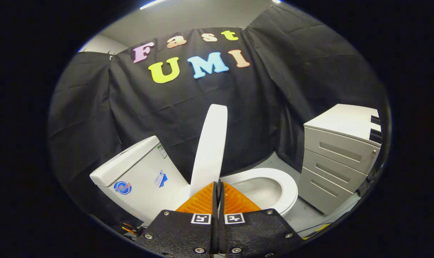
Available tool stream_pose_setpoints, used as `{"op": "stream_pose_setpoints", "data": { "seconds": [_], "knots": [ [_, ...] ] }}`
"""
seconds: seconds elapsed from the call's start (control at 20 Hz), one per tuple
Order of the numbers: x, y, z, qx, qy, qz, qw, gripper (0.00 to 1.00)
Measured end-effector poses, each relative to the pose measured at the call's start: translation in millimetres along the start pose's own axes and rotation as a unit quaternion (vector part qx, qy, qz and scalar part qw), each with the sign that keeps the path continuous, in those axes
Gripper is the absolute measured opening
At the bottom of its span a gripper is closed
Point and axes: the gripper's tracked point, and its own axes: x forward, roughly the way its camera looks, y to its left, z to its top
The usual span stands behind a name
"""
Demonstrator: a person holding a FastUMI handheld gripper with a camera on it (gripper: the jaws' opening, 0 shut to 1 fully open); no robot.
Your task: Open the toilet lid.
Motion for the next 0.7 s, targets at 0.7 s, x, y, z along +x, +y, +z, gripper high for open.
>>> {"op": "stream_pose_setpoints", "data": {
  "seconds": [0.7],
  "knots": [
    [-5,89,4,-0.185,-0.028,0.021,0.982,0.0]
  ]
}}
